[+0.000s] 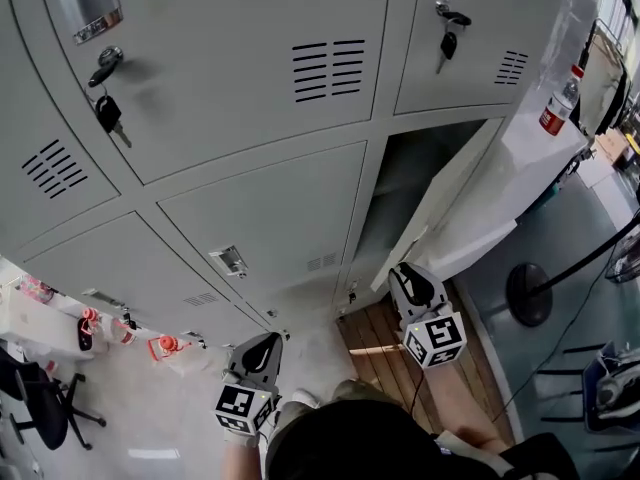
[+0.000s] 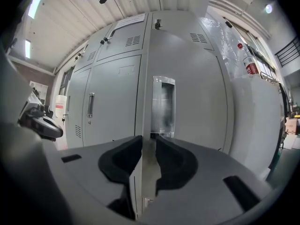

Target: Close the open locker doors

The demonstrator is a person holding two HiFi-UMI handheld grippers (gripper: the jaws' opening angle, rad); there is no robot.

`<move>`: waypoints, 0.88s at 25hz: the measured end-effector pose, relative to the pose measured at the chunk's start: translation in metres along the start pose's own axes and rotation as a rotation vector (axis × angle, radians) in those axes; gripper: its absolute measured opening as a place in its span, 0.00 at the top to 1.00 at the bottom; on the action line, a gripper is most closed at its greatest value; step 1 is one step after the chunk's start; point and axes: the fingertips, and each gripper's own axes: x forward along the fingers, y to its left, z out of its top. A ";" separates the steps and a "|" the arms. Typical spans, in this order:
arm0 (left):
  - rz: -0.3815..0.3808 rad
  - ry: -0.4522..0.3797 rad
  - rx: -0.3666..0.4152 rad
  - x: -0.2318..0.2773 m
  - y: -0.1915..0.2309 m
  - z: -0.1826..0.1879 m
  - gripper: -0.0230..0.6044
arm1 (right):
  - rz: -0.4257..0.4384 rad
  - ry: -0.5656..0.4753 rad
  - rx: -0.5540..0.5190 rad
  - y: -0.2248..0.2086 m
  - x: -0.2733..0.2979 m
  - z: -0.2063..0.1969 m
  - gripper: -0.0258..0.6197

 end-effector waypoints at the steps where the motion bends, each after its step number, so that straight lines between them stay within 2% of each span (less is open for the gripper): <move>1: 0.010 -0.002 -0.001 0.000 0.002 0.001 0.95 | 0.009 -0.001 0.000 0.001 0.004 0.001 0.80; 9: 0.093 -0.004 -0.014 -0.004 0.013 0.004 0.95 | 0.069 -0.018 -0.002 0.002 0.032 0.007 0.80; 22: 0.182 -0.020 -0.026 -0.005 0.024 0.002 0.95 | 0.140 -0.032 -0.006 -0.003 0.070 0.013 0.80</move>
